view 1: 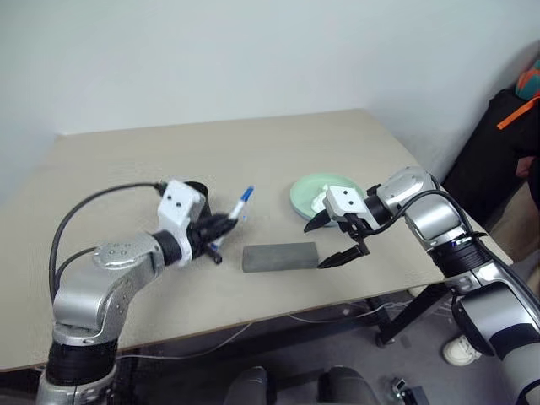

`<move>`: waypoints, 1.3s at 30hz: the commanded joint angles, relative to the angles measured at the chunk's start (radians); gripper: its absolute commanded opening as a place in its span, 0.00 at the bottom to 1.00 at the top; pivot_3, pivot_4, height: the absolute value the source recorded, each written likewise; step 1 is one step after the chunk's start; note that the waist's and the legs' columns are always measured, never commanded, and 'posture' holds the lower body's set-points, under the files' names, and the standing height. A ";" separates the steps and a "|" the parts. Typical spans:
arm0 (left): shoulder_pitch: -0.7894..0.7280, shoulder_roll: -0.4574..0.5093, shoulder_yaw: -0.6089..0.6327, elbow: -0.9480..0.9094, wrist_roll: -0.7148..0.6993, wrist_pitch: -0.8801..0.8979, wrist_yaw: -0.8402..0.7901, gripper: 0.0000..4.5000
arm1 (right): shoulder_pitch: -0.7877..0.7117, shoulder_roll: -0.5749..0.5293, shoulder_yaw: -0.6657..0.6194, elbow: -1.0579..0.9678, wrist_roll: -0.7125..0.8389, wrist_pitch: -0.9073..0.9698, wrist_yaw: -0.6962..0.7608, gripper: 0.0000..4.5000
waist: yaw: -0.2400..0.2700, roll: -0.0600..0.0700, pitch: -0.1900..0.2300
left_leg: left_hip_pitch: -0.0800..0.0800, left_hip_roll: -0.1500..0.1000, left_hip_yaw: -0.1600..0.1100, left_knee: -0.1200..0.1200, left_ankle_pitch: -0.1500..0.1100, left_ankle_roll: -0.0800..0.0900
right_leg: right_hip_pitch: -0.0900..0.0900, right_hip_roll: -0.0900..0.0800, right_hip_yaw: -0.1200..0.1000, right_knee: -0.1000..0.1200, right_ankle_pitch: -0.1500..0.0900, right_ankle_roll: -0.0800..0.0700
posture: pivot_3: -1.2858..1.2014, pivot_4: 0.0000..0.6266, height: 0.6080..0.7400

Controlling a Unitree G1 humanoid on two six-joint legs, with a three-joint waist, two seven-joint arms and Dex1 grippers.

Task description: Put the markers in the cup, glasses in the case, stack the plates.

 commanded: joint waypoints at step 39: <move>-0.114 -0.176 0.056 0.582 0.300 -0.757 0.228 0.92 | -0.033 0.015 -0.015 -0.026 0.005 0.001 -0.005 1.00 | 0.000 -0.002 -0.001 | 0.001 0.000 0.000 0.006 0.002 0.003 | 0.005 0.002 -0.002 0.002 0.001 0.003 | 0.52 0.00 1.00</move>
